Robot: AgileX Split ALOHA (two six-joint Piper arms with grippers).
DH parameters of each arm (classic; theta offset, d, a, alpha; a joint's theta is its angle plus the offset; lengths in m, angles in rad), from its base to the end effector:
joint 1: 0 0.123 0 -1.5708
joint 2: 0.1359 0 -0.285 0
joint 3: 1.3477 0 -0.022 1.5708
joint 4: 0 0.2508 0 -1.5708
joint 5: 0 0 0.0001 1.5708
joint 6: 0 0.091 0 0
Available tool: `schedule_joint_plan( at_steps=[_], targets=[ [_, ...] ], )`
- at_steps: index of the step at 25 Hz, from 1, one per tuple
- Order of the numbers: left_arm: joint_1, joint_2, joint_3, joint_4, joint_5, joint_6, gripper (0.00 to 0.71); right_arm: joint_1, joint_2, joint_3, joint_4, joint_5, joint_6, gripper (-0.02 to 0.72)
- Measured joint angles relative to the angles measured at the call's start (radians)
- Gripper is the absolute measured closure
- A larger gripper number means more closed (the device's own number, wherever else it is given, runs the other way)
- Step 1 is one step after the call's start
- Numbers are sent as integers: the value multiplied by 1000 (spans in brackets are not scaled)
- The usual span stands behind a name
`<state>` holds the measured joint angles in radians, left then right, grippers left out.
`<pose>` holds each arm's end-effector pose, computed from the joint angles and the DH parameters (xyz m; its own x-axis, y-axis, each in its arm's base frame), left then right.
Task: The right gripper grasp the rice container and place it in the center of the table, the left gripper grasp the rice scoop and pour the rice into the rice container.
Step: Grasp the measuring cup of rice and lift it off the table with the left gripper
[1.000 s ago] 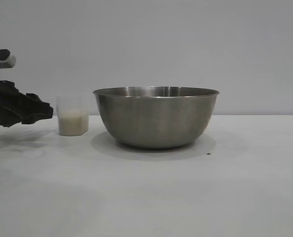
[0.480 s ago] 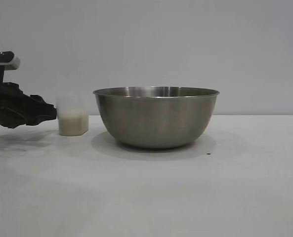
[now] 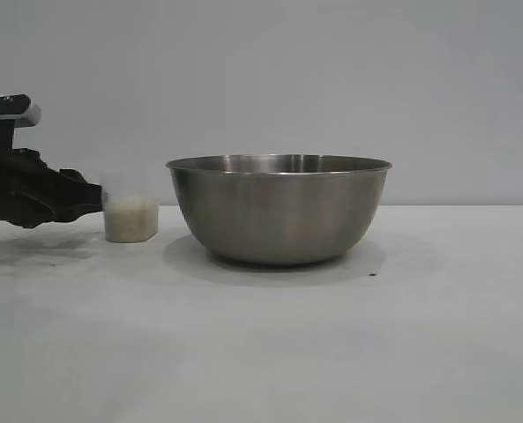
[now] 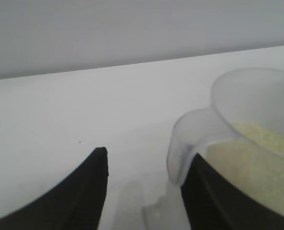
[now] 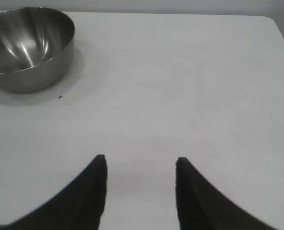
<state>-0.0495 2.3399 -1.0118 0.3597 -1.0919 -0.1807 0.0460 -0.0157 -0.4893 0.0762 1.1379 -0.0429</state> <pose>0.4094 -0.0487 0.0536 -0.1786 0.0002 -0.9839 0.3526 0.9336 -0.0638 -0.0098 0.0058 0.2683 -0.5164 -0.0346 -0.8557 -0.1105 0.9935 0.0265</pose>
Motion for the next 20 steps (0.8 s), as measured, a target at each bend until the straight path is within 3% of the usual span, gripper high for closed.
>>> schedule_joint_plan(
  at_steps=[20],
  targets=[
    [0,0,-4,2,-41,-18,410,0,0,0,0,0,0,432]
  ],
)
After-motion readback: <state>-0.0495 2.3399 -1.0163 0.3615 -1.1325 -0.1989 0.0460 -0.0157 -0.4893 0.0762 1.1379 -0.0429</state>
